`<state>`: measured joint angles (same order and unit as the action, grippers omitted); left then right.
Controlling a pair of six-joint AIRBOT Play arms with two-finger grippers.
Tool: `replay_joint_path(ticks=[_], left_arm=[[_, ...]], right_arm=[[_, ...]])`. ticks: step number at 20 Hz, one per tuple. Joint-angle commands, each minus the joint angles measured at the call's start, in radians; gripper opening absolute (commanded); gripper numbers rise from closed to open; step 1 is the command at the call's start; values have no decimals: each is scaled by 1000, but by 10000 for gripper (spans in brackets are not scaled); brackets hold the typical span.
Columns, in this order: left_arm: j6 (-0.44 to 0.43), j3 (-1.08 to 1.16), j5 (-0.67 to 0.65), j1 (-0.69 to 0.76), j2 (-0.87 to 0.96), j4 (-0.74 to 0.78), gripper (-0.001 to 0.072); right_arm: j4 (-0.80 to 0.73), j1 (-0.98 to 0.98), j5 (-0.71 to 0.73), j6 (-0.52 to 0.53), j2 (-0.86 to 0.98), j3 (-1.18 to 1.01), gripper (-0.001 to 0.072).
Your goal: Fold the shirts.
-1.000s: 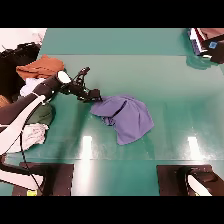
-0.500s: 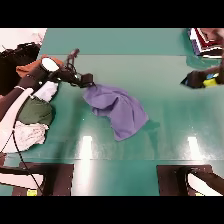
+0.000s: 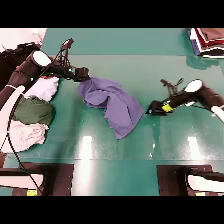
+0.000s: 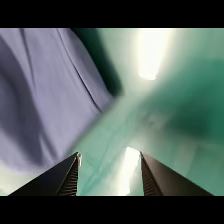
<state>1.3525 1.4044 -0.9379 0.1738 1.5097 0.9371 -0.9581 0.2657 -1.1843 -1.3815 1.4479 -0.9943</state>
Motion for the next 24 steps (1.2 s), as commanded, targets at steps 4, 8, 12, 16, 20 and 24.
replay_joint_path(ticks=[4, 8, 12, 16, 20, 24], left_arm=[[1, 2, -28, -1, -10, 6, 25], [1, 14, 16, -1, -146, 34, 25], [0, 125, -4, -1, -384, 82, 25], [1, 222, -34, -1, -614, 79, 25], [10, 239, -51, -1, -771, 77, 25], [51, 238, -86, -1, -801, 74, 25]], right_arm=[[39, 129, 167, 13, 127, -103, 72], [-19, 117, 157, 14, 51, -212, 15], [-137, 69, 103, 13, -175, -438, 15], [-145, 28, 96, 13, -399, -646, 15], [-210, 19, 69, 10, -547, -765, 14], [-332, 19, 55, -52, -613, -789, 14]])
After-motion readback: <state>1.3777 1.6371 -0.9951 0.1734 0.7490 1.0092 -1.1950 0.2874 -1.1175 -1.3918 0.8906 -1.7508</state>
